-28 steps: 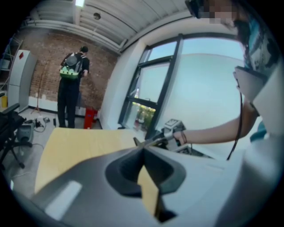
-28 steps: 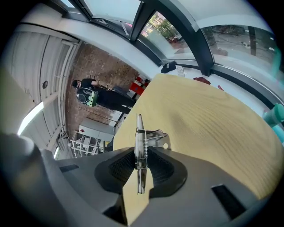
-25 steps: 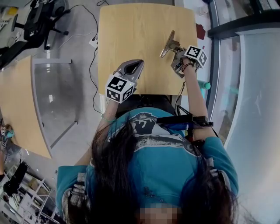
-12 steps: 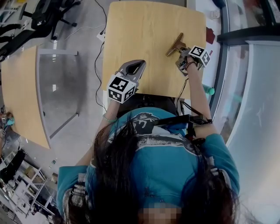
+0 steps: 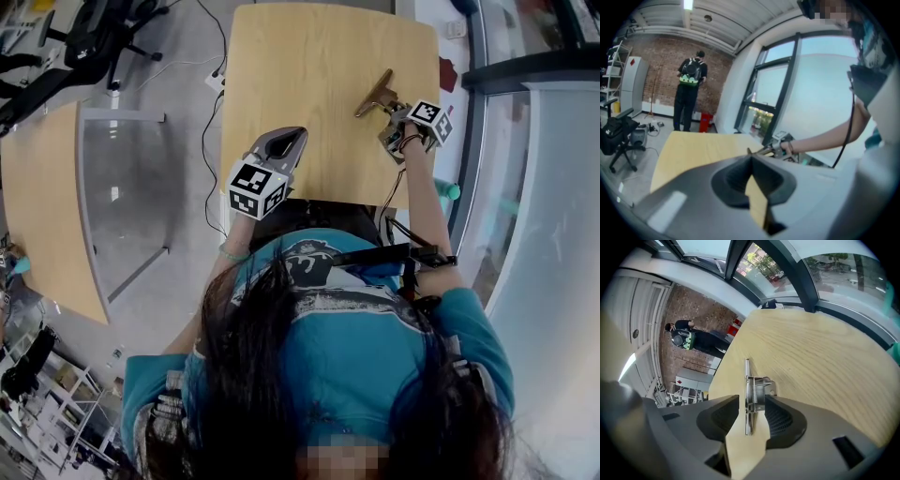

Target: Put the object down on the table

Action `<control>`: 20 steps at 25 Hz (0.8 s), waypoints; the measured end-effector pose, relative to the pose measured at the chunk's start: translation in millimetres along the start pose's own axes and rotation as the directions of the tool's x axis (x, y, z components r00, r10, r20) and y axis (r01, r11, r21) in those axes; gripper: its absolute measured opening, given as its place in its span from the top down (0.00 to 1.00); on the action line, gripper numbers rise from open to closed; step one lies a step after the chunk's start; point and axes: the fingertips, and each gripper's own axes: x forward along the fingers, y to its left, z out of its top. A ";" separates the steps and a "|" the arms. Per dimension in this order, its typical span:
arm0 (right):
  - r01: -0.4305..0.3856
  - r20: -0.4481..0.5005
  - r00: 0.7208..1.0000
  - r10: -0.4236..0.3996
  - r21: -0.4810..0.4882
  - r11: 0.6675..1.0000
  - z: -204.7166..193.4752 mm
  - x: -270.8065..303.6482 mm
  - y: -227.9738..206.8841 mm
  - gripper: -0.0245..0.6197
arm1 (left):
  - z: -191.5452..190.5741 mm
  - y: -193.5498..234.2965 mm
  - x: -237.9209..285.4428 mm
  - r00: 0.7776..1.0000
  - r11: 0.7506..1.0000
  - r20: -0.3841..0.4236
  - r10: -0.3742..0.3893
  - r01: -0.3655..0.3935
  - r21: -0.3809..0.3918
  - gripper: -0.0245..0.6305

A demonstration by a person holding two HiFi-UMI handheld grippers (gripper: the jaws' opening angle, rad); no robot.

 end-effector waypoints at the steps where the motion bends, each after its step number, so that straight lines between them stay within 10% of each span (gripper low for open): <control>1: 0.004 0.004 1.000 -0.004 -0.004 1.000 -3.0 -4.4 0.1 0.73 | -0.5 1.0 -2.7 1.000 1.000 0.002 -0.001 0.001 0.000 0.96; 20: -0.173 0.142 0.971 0.190 -0.124 0.977 -135.6 -130.6 58.4 0.73 | -28.2 -26.5 -62.9 0.984 0.980 -0.018 -0.179 0.180 0.089 0.96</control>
